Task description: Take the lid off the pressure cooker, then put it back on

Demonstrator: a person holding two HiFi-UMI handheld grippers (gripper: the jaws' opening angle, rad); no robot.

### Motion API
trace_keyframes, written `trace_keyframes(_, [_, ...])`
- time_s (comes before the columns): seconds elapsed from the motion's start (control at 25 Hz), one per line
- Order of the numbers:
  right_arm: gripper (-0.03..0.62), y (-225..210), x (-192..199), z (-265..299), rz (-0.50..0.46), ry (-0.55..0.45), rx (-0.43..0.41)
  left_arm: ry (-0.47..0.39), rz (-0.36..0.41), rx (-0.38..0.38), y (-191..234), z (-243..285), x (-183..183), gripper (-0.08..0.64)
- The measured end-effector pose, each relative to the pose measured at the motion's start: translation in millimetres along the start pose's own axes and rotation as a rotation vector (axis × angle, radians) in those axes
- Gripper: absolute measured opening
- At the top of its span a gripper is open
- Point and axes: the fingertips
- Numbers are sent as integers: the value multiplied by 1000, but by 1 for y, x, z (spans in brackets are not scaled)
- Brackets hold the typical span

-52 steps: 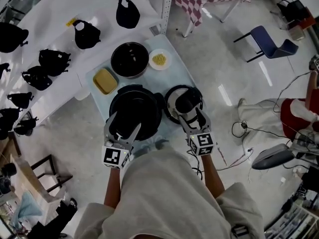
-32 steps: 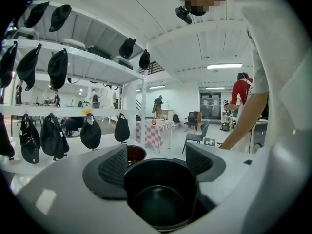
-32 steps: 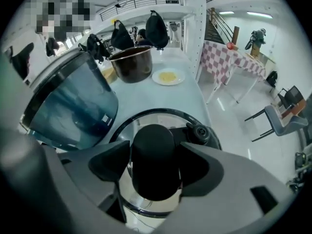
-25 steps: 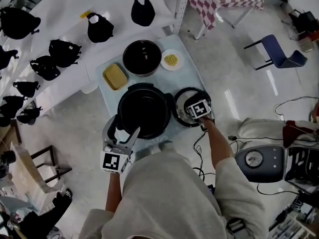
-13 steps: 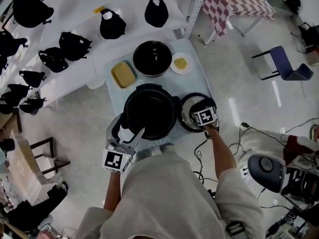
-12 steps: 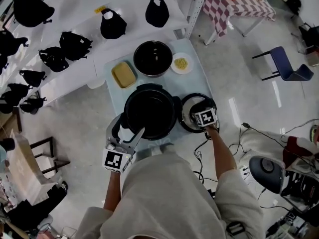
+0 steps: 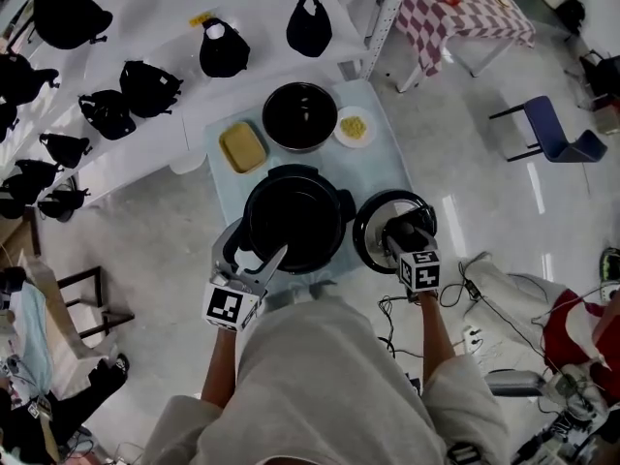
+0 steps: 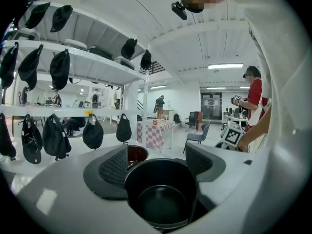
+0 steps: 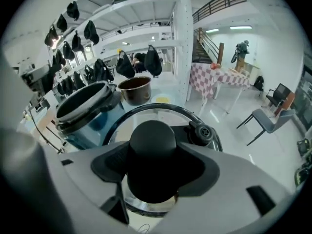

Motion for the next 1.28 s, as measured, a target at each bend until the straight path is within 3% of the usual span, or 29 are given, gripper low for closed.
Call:
trace_keyframes(0.08, [272,1,-9,-28,40,-68,12,-32,1,6,-1,2,-6,354])
trace_keyframes(0.2, [272,5,-23,-70,91,-159,7,-13,5,14,-5,3,0,354])
trace_keyframes(0.52, [272,38,-61,-140,113,-295,-71,-39,16,25,-8,2,-4,354])
trace_keyframes(0.72, [272,75,-82,-143,1,-318,-155,-54,12,-7,-4,-9,-3,354])
trace_keyframes(1.0, [272,139,-112,-140,-113,-330,-284,-34,-25,-110,20,-46,8,354])
trace_keyframes(1.28, [272,192,-137,-134,-238,-324,-346,-75,-30,-185,40,-78,11,354])
Point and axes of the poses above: the fingertips, and each gripper's own axes: z forward along the fingers, y to its left, x out of its underside, and after that the axes turned 12 degrees about x, right-handed
